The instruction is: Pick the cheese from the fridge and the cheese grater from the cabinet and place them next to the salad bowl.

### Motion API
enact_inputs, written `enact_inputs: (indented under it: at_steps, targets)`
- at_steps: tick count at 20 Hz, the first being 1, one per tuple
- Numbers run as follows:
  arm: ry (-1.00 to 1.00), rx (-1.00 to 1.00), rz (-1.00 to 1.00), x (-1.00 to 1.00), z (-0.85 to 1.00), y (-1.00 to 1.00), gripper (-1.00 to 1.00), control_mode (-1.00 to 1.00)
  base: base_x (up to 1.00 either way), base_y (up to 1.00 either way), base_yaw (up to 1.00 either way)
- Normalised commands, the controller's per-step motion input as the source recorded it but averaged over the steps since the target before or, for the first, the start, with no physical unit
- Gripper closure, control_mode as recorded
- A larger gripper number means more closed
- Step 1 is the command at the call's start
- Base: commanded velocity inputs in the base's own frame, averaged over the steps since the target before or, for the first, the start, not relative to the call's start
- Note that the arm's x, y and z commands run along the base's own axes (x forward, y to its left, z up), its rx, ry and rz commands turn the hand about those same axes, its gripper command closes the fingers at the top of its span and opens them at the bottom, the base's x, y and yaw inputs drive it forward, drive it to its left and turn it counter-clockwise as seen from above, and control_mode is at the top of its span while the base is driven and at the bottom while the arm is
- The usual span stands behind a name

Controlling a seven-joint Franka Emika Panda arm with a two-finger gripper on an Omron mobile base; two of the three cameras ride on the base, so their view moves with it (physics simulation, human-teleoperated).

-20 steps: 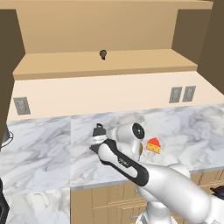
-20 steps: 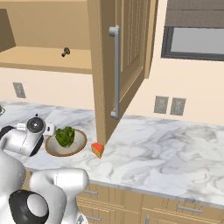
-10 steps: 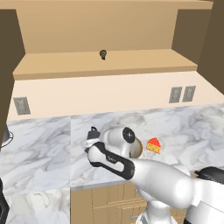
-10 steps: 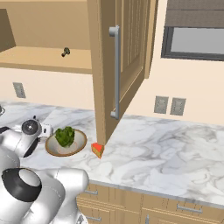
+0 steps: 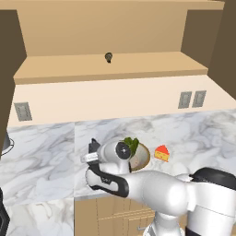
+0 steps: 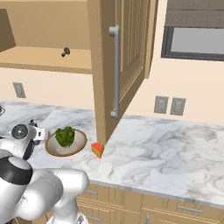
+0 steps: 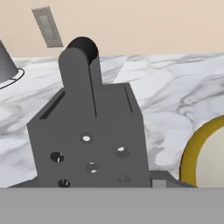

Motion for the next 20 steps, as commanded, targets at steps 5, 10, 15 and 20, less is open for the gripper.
enact_inputs:
  at_steps: [5,10,15,20]
  targets:
    - [0.00,0.00,-0.07,0.05,0.00,0.22,1.00,-1.00,0.00,0.00,0.00]
    - [0.02,0.00,-0.10,0.07,0.00,0.04,1.00,-1.00,0.00,0.00,0.00]
    - [0.00,0.00,-0.06,0.00,-0.09,0.00,1.00,-1.00,0.00,0.00,0.00]
    - [0.00,0.00,-0.03,0.07,-0.04,0.02,1.00,-1.00,0.00,0.00,0.00]
